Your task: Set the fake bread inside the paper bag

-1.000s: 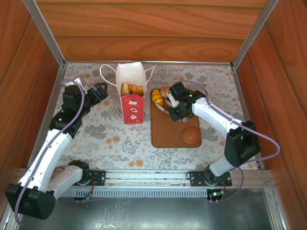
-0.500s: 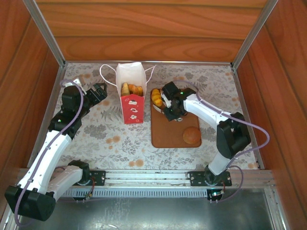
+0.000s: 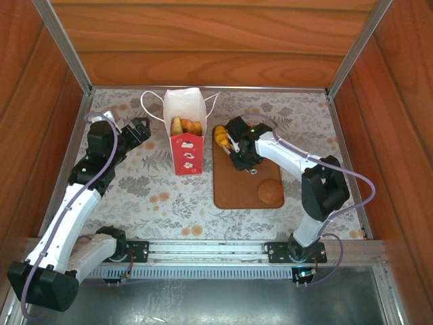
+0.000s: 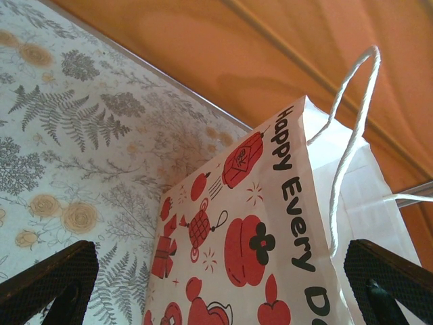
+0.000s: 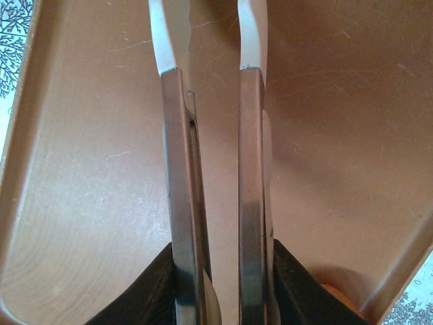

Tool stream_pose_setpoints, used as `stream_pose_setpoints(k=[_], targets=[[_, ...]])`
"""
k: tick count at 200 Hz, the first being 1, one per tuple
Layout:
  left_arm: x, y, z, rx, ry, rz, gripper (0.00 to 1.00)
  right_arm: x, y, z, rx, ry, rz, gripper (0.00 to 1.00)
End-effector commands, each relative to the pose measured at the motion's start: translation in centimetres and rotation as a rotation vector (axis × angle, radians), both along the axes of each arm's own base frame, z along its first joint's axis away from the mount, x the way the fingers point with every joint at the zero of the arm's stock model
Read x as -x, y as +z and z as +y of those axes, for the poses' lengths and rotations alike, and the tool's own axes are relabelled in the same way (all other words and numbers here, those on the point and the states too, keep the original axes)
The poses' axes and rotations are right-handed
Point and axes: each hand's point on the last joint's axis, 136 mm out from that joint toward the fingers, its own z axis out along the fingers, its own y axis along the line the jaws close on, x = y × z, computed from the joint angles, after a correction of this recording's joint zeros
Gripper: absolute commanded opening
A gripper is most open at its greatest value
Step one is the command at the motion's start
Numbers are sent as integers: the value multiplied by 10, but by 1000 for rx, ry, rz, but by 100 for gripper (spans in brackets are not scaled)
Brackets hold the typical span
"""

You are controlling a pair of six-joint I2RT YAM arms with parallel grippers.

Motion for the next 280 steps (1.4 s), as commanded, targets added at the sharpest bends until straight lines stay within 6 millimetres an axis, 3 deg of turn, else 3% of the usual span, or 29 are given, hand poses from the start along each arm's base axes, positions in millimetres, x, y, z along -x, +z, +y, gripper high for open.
stream_pose_setpoints(k=[1,84,109,143,187,244,280], targets=[[1,2,4,-14,8,-5,99,8,21,-7,-14,-27,-44,26],[16,28,-3,-6,-56,-43,99,55,41,-25,-39,-4,-15,23],[23,37,-10,12,-99,-54,99,60,58,-22,-86,4,-46,23],[33,46,-30,63,-219,-64,91,57,97,-28,-81,-10,-174,22],[36,29,-44,121,-238,-10,90,41,149,-44,-38,-62,-318,22],[5,4,-58,183,-204,50,90,29,203,-33,-125,-59,-422,22],[-11,-7,-64,199,-190,92,88,30,228,-39,-147,-63,-490,22]])
